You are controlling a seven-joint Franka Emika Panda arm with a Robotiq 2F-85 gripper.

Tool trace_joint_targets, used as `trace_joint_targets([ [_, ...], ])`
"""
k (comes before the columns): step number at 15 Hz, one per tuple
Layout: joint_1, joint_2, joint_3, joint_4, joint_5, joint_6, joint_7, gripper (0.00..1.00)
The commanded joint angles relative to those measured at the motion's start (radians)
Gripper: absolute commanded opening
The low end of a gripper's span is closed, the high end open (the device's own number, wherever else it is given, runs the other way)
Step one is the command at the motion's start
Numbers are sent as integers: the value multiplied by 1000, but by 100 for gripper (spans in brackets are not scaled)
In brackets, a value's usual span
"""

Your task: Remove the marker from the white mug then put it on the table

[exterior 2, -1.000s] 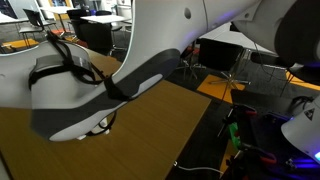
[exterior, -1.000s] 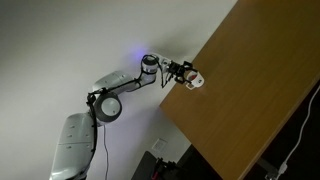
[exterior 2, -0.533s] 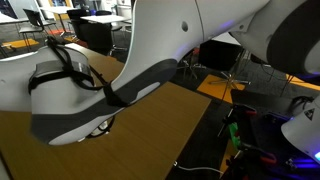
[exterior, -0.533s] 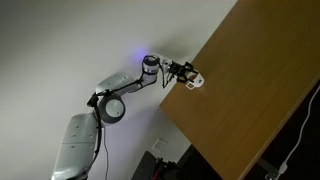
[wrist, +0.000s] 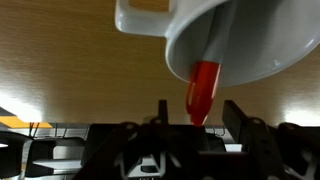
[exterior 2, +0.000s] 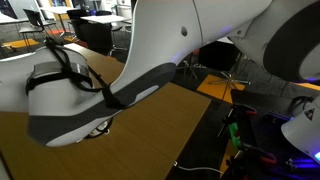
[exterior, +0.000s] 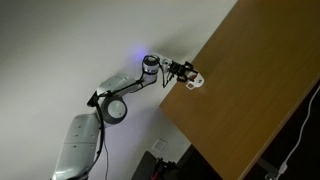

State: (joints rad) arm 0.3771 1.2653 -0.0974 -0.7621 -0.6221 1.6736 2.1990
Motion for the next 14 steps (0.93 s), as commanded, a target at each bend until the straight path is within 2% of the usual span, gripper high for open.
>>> trace_joint_targets([
  [1,4,30,-3,65,2,-43,-32,29],
  [4,5,35,-3,73,1,-44,-32,6],
  [5,5,36,-4,75,-1,-45,-31,1],
  [7,6,35,-4,76,-1,-45,-31,6],
  [14,17,-13,-7,46,-8,-49,-11,6],
])
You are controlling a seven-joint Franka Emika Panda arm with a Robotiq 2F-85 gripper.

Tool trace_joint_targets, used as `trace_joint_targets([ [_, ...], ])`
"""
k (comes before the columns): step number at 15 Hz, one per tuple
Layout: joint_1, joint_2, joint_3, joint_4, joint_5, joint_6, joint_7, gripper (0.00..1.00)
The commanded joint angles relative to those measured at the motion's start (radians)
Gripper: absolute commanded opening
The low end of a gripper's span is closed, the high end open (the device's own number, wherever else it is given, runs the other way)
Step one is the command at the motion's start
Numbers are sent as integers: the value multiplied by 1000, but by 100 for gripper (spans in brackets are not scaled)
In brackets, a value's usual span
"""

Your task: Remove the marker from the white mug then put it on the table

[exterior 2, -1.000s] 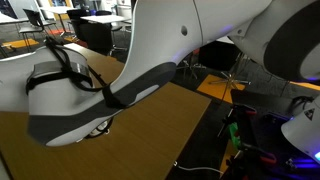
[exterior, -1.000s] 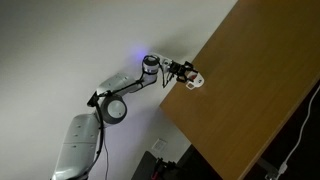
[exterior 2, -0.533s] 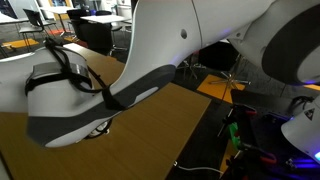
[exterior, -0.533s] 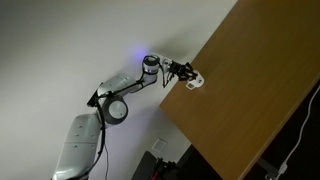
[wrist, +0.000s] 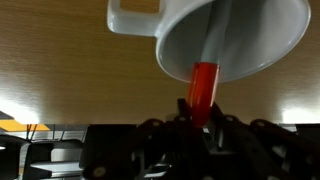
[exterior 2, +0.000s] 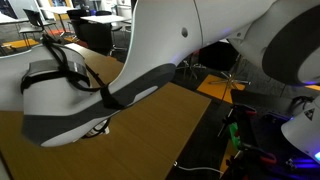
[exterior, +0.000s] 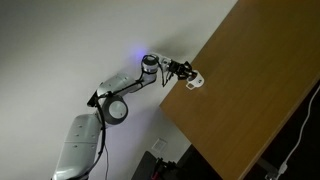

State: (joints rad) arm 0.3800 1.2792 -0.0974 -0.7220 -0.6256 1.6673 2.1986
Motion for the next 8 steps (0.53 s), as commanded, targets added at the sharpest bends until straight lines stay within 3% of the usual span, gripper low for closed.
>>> trace_joint_targets([
  [1,17,-39,-9,-2,-9,-49,-7,6],
  [8,26,-141,-10,-53,-28,-144,-6,6],
])
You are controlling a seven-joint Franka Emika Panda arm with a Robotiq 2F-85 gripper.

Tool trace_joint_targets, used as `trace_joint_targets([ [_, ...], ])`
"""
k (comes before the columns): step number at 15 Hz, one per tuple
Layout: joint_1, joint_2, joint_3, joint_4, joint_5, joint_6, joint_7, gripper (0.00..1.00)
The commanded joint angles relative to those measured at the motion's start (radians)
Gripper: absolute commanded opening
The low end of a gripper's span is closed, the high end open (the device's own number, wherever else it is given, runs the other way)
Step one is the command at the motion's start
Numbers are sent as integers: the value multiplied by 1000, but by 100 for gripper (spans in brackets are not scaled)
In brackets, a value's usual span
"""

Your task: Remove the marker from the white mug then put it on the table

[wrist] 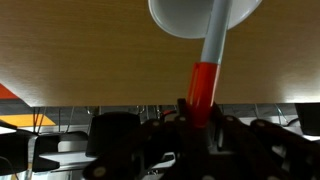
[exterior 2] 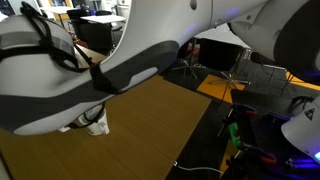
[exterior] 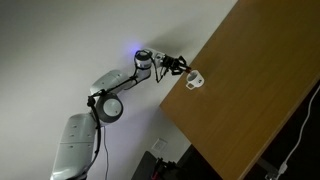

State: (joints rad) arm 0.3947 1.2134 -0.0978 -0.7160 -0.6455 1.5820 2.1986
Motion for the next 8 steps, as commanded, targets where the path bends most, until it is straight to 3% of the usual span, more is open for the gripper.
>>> trace_joint_targets([
  [1,12,-91,-10,-65,-9,-79,-4,6],
  [5,7,-162,-12,-105,-13,-155,5,6],
  [8,-13,-227,0,-176,-6,-146,-4,6],
])
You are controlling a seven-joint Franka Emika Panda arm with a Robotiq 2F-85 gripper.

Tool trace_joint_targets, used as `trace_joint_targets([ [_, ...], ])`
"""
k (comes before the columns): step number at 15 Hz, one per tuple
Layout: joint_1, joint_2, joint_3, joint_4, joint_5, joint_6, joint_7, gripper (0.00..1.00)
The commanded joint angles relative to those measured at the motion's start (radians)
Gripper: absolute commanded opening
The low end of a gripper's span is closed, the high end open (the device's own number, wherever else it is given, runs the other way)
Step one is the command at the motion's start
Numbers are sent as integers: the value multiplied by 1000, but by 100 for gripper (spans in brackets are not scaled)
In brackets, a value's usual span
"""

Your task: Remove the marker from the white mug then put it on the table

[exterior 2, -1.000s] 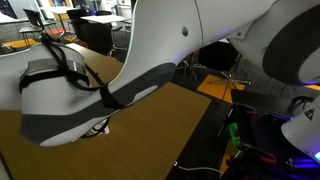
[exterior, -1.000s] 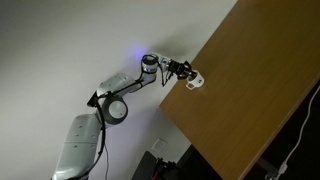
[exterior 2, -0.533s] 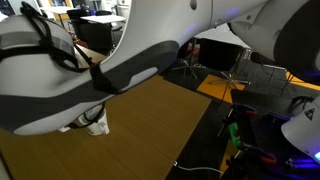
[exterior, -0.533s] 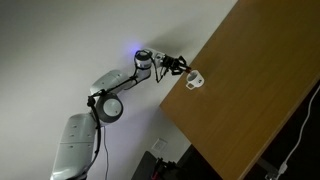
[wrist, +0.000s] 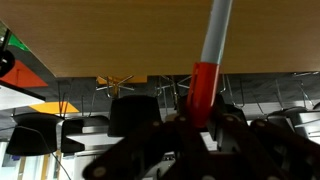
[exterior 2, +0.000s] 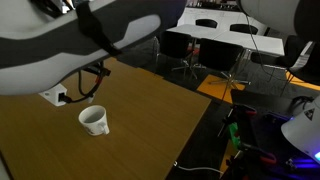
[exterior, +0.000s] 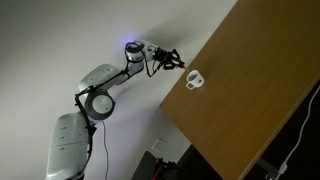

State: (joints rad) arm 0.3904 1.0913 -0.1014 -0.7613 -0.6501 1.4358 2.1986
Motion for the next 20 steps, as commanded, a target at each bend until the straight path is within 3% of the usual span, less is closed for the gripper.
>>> trace_joint_targets([
  [1,-17,-132,9,-169,-2,24,-19,6],
  [5,-59,-240,26,-347,-8,137,-84,6],
  [10,-127,-351,55,-562,-49,396,-264,6],
  [14,-142,-440,35,-736,-51,582,-382,6],
  [15,-123,-333,16,-580,-25,505,-350,22],
  [19,-130,-390,20,-674,-29,553,-370,22],
  [20,-130,-394,21,-678,-29,553,-370,6],
])
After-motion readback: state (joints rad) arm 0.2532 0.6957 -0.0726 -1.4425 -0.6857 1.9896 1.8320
